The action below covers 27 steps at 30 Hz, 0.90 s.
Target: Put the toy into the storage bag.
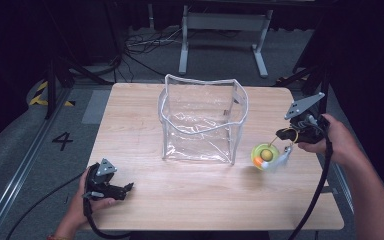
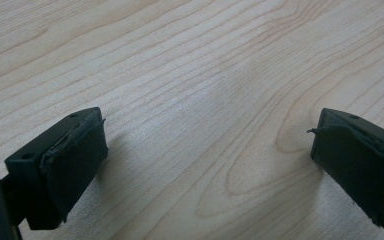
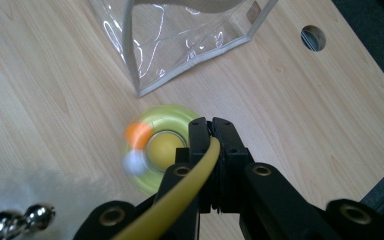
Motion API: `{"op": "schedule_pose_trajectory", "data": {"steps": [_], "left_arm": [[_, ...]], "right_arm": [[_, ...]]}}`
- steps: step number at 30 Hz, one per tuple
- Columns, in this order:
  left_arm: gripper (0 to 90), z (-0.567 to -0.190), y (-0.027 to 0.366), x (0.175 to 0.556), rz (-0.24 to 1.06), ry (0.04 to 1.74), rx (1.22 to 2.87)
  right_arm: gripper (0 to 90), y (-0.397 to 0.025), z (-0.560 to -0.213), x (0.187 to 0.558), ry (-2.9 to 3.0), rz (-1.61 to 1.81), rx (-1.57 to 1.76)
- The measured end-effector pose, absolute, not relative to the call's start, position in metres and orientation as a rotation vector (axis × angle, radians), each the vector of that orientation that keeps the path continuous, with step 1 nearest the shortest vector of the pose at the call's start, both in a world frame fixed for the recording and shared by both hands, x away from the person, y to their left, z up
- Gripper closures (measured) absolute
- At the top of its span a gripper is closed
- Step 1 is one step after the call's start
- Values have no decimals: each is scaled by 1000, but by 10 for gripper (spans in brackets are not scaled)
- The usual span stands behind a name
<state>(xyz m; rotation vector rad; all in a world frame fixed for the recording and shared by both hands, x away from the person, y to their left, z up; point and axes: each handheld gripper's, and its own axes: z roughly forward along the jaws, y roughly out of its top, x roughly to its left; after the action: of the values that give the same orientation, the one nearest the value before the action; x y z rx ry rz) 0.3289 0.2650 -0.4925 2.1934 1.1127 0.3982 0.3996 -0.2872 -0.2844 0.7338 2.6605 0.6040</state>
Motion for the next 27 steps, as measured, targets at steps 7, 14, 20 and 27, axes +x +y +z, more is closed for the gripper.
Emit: {"op": "schedule_pose_trajectory", "data": {"steps": [7,14,20,27], "left_arm": [[18,-492,265,329,399,1118,2193],[19,-492,264,329,401,1123,2190],[18,-492,265,329,400,1122,2192],[18,-492,265,329,401,1123,2191]], "right_arm": [[887,-290,-261,406,2680,565,726],[886,-286,-239,407,2696,555,692],[886,-281,-224,411,2676,517,695],[886,-281,-209,420,2656,473,721]]}}
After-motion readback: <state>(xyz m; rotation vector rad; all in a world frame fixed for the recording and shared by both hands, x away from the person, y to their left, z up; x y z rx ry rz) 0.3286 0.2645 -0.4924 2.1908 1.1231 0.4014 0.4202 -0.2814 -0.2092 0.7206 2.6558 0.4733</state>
